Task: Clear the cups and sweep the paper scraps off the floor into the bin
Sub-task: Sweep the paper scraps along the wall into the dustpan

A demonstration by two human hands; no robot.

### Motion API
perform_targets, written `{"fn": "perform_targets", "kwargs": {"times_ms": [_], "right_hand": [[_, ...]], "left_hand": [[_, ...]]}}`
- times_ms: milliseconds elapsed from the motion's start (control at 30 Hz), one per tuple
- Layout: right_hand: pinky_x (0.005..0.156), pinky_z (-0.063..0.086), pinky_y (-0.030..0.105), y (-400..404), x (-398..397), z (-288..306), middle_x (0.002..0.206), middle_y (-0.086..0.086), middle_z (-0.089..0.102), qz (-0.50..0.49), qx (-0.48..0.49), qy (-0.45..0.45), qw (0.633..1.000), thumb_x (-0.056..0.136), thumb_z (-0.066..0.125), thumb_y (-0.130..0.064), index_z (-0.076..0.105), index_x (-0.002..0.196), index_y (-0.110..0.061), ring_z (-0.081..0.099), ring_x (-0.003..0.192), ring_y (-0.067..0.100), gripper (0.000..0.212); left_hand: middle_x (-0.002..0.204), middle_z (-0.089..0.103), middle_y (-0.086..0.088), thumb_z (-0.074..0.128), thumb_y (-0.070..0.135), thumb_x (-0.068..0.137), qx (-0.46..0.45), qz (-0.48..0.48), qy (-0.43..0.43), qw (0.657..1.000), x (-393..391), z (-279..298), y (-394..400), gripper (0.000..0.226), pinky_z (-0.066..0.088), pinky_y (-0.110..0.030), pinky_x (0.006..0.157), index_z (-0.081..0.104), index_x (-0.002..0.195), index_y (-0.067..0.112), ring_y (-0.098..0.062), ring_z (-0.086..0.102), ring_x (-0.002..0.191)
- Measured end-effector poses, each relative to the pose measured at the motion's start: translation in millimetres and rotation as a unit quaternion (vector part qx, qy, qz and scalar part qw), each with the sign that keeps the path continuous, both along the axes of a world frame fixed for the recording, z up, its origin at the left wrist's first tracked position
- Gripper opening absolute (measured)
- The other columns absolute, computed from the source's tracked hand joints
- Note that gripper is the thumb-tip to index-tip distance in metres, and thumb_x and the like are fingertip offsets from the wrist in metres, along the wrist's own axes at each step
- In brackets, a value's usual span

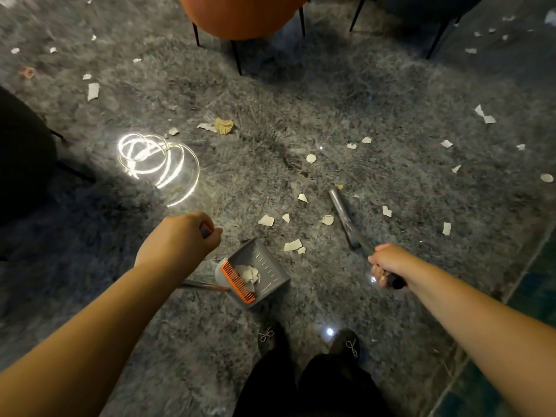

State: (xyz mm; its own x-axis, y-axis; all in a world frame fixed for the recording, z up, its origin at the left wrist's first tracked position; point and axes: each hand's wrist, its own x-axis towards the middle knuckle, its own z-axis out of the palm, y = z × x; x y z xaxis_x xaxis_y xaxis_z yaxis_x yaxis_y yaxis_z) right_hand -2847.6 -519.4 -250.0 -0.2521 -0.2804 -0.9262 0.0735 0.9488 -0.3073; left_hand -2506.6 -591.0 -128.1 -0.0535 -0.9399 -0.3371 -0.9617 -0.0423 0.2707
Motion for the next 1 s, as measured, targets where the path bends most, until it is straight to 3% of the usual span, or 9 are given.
{"fn": "perform_targets", "kwargs": {"times_ms": [100, 233, 400, 800, 1000], "right_hand": [[0.037, 0.024, 0.013, -11, 11, -4, 0.055, 0.005, 0.036, 0.019, 0.022, -0.010, 1.000, 0.099, 0.034, -0.005, 0.032, 0.144, -0.007, 0.029, 0.039, 0.010, 0.045], [0.037, 0.028, 0.014, -16, 33, -8, 0.054, 0.004, 0.041, 0.087, 0.040, -0.020, 0.995, 0.099, 0.035, -0.007, 0.027, 0.145, -0.022, 0.034, 0.035, 0.008, 0.049], [0.042, 0.033, 0.020, -2, 82, 1, 0.062, 0.009, 0.048, 0.177, 0.031, -0.023, 0.983, 0.098, 0.038, -0.007, 0.022, 0.147, -0.021, 0.039, 0.044, 0.012, 0.053], [0.037, 0.029, 0.014, 20, 142, 38, 0.062, 0.002, 0.043, 0.181, 0.065, -0.120, 0.974, 0.099, 0.042, -0.009, 0.040, 0.118, -0.031, 0.036, 0.037, 0.005, 0.029], [0.036, 0.029, 0.012, 15, 158, 56, 0.062, 0.004, 0.043, 0.156, 0.048, -0.117, 0.980, 0.099, 0.042, -0.009, 0.039, 0.121, -0.029, 0.036, 0.034, 0.005, 0.030]], "left_hand": [[0.076, 0.066, 0.001, 0.065, 0.043, 0.090, -0.004, -0.006, -0.002, 1.000, 6, -4, -10, 0.022, 0.055, -0.036, 0.066, 0.066, 0.088, 0.021, -0.020, 0.062, 0.072], [0.075, 0.067, 0.001, 0.063, 0.045, 0.091, -0.003, -0.009, 0.002, 1.000, 14, -8, -16, 0.023, 0.056, -0.037, 0.063, 0.065, 0.087, 0.022, -0.020, 0.062, 0.070], [0.075, 0.067, 0.000, 0.062, 0.047, 0.091, -0.009, -0.006, 0.009, 1.000, 27, -13, -22, 0.026, 0.056, -0.039, 0.063, 0.067, 0.088, 0.021, -0.022, 0.062, 0.071], [0.085, 0.068, -0.003, 0.061, 0.047, 0.091, -0.016, -0.007, 0.023, 1.000, 46, -19, -19, 0.027, 0.057, -0.039, 0.066, 0.066, 0.092, 0.021, -0.024, 0.064, 0.076], [0.083, 0.069, -0.001, 0.064, 0.044, 0.090, -0.018, 0.008, 0.048, 0.999, 74, -17, -9, 0.023, 0.057, -0.038, 0.069, 0.068, 0.090, 0.021, -0.022, 0.064, 0.077]]}}
